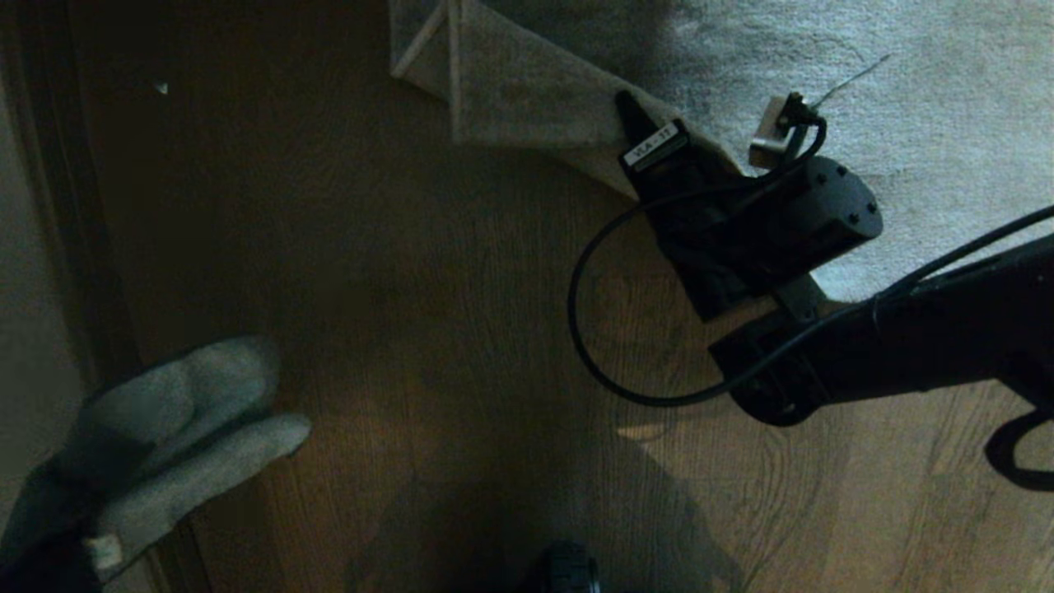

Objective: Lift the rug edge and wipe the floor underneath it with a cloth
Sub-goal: Wipe the floor under the carpet with a rag

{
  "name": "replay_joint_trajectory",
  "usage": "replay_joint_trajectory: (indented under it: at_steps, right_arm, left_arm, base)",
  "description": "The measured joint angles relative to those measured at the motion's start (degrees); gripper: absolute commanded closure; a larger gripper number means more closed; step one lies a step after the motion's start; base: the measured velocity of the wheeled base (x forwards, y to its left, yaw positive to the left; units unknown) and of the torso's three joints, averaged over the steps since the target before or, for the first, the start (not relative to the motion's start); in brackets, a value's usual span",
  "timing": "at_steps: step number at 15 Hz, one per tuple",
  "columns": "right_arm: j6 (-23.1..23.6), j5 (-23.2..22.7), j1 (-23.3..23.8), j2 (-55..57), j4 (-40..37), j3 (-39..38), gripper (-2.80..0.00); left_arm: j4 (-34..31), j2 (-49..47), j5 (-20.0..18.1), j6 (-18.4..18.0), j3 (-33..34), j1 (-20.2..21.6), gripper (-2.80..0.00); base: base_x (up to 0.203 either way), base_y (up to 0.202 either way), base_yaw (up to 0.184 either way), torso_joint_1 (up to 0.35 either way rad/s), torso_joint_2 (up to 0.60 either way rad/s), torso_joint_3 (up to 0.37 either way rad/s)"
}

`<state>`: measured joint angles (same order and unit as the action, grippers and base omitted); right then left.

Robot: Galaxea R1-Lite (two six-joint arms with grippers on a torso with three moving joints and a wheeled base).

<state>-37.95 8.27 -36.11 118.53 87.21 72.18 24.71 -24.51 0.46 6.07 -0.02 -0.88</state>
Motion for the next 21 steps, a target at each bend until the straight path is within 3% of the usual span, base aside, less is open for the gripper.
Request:
replay_joint_trajectory:
  at_steps: [4,6,9,17,21]
  right_arm:
    - [1.22,-0.03,-0.09,-0.09,0.0,-0.77,0.0]
    - [1.4,-0.13,-0.11,-0.1,0.0,-0.83,0.0]
    - [1.59,-0.36,-0.59,-0.21,-0.07,-0.43,0.0]
    - [2.1,-1.25,-3.0,-3.82,-0.75,-0.6,0.0]
    - [2.23,-2.84,-4.14,-6.46,-1.98,-1.11,0.0]
  left_arm:
    - [-18.64,17.24,-0.46,-5.52,-0.09,0.35,0.0]
    - [-24.09,21.37,-0.8,-8.93,-0.07,0.5,0.0]
    - [-24.6,23.76,-1.58,-12.02,-0.07,0.54,0.0]
    - [-24.6,24.49,-1.45,-11.34,-0.02,0.55,0.0]
    - [-24.71,24.49,-1.11,-8.67,0.0,0.52,0.0]
  base:
    - [0.0,0.0,0.0,0.0,0.0,0.0]
    - [0.0,0.0,0.0,0.0,0.0,0.0]
    - [0.0,0.0,0.0,0.0,0.0,0.0]
    - [0.0,0.0,0.0,0.0,0.0,0.0]
    - [0.0,0.0,0.0,0.0,0.0,0.0]
